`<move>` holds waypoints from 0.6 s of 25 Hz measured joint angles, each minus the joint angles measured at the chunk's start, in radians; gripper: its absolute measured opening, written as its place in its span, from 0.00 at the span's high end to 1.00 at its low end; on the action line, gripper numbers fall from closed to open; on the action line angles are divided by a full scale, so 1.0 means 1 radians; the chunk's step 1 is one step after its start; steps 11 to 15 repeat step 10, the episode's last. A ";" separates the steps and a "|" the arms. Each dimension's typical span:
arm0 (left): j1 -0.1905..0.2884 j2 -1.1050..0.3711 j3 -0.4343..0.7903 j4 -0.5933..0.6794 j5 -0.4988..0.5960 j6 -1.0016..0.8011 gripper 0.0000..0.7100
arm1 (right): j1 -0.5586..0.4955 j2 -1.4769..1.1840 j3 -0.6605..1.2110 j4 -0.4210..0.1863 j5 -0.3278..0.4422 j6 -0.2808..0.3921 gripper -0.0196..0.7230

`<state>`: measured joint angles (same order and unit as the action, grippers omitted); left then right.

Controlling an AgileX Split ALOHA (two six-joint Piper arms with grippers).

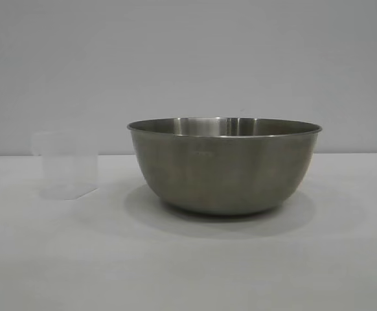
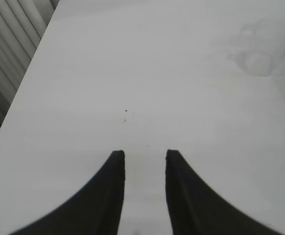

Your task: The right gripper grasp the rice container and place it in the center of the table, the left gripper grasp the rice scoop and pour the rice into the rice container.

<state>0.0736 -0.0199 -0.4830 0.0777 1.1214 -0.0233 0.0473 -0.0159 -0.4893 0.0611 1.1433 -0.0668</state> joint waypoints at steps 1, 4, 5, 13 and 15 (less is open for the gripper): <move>0.000 0.000 0.000 0.000 0.000 0.000 0.73 | 0.000 0.000 0.000 0.000 0.000 0.000 0.47; 0.000 0.000 0.000 0.000 0.000 0.000 0.73 | 0.000 0.000 0.000 0.000 0.000 0.000 0.47; 0.000 0.000 0.000 0.000 0.000 0.000 0.73 | 0.000 0.000 0.000 0.000 0.000 0.000 0.47; 0.000 0.000 0.000 0.000 0.000 0.000 0.73 | -0.004 0.000 0.000 0.000 0.000 0.000 0.47; 0.000 0.000 0.000 0.000 0.000 0.000 0.73 | -0.004 0.000 0.000 0.000 0.000 0.000 0.47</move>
